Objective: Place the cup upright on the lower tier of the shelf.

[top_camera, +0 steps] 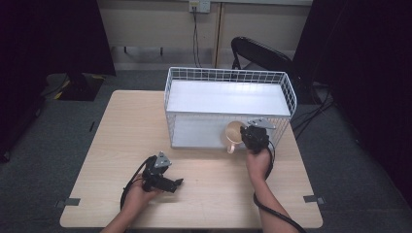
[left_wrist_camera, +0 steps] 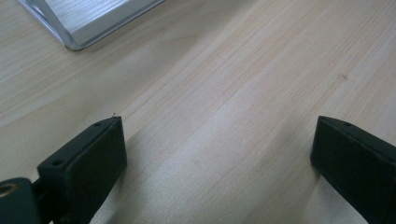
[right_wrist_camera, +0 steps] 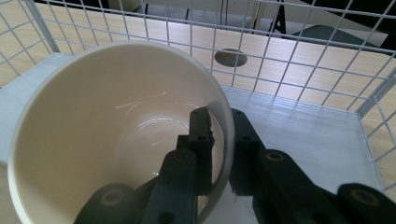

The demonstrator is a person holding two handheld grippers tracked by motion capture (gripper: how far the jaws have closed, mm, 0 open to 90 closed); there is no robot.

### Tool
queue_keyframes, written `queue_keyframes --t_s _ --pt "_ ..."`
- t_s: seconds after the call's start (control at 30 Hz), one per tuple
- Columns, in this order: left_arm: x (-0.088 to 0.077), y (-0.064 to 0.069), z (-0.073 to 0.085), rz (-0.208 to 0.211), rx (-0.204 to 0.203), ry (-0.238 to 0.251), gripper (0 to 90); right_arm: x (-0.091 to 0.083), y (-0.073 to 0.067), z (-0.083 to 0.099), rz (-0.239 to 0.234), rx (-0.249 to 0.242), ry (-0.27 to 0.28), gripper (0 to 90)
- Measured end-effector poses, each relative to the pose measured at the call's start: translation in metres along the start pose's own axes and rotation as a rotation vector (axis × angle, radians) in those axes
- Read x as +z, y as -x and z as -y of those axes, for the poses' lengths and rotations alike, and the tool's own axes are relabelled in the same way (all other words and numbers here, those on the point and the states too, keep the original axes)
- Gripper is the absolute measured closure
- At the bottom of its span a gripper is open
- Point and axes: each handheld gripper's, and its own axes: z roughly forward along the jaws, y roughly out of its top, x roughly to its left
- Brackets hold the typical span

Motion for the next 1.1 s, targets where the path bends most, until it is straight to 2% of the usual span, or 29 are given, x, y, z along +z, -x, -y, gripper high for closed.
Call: queue_keyframes --t_s 0.37,0.73,0.83,0.93,1.1 --pt "0.0 0.0 0.0 0.001 0.0 0.0 3.0 0.003 0.001 0.001 -0.02 0.059 0.029 79.7" --pt "0.0 0.0 0.0 0.001 0.0 0.0 3.0 -0.002 0.002 -0.006 -0.042 0.105 0.06 57.9" --pt "0.0 0.0 0.0 0.0 0.0 0.0 3.0 -0.006 0.004 -0.006 -0.063 0.115 0.061 53.0" --pt "0.0 0.0 0.0 0.0 0.0 0.0 3.0 -0.013 0.005 -0.008 -0.08 0.097 0.068 50.0" --pt "0.0 0.0 0.0 0.001 0.0 0.0 3.0 -0.025 0.007 -0.012 -0.116 0.103 0.061 41.1"
